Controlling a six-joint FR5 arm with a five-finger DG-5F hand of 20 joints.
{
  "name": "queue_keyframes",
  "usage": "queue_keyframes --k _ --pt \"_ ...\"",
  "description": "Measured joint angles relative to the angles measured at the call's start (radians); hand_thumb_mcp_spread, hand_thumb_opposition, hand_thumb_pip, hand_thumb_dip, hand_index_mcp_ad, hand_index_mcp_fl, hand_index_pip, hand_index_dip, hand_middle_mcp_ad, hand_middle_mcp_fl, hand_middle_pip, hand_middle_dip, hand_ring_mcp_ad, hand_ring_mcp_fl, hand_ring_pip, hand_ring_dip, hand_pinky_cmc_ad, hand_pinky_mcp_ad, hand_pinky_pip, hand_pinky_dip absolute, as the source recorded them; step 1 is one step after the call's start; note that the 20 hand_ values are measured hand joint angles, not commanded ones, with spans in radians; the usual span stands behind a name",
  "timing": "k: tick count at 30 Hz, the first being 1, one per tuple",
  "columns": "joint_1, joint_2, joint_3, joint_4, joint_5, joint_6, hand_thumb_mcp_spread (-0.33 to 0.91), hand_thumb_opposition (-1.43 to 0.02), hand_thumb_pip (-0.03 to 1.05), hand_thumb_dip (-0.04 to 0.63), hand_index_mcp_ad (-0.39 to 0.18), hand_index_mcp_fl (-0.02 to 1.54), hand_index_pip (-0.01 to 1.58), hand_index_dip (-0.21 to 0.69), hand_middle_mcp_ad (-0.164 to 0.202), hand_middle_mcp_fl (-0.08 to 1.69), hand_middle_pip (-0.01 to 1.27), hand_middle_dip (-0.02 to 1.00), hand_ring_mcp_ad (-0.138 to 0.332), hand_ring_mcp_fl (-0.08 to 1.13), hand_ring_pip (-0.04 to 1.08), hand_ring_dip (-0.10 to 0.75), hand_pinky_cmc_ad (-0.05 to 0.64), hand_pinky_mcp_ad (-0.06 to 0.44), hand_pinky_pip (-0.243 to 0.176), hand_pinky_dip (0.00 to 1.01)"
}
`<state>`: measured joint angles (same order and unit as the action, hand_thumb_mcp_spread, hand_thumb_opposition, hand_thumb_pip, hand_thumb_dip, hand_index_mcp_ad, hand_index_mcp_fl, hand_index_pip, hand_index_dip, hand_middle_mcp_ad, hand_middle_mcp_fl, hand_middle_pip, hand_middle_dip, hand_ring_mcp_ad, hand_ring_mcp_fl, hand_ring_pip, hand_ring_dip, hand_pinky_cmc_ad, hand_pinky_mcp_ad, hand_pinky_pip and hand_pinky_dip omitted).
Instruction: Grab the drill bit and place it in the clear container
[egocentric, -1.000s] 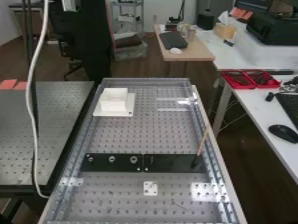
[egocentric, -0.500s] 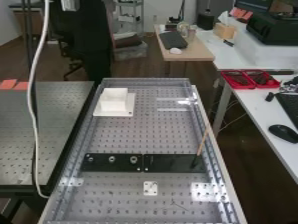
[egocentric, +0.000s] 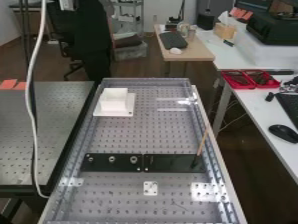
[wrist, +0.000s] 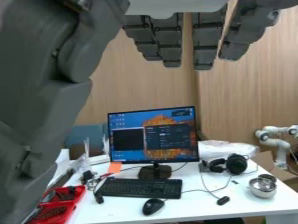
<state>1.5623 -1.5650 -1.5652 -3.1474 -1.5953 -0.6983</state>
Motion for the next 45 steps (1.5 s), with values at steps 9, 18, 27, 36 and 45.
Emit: queue_keyframes --k 9,18,27,36,45 --pt "-0.002 0.004 -0.001 0.000 -0.006 0.001 0.07 -1.00 0.24 0.003 0.169 0.08 0.11 -0.058 0.180 0.05 0.17 -0.01 0.246 0.13 0.10 -0.066 0.197 0.250 -0.091 0.15" --pt "0.003 0.002 0.008 -0.006 0.021 0.000 0.06 -1.00 0.24 0.007 0.169 0.08 0.11 -0.058 0.202 0.04 0.18 -0.01 0.248 0.13 0.10 -0.066 0.201 0.250 -0.091 0.15" --pt "0.003 -0.004 0.007 0.001 0.019 0.000 0.06 -1.00 0.24 0.007 0.169 0.08 0.11 -0.058 0.202 0.04 0.18 -0.01 0.253 0.13 0.10 -0.066 0.201 0.248 -0.091 0.15" --pt "-0.001 -0.010 -0.037 0.047 0.041 0.002 0.06 -1.00 0.24 0.007 0.169 0.08 0.11 -0.058 0.197 0.04 0.18 -0.01 0.253 0.13 0.10 -0.066 0.201 0.248 -0.091 0.15" --pt "-0.003 -0.014 -0.101 0.123 0.036 0.017 0.09 -0.94 0.30 0.003 0.168 0.08 0.11 -0.030 0.192 0.05 0.17 -0.01 0.253 0.11 0.10 -0.066 0.201 0.243 -0.105 0.16"
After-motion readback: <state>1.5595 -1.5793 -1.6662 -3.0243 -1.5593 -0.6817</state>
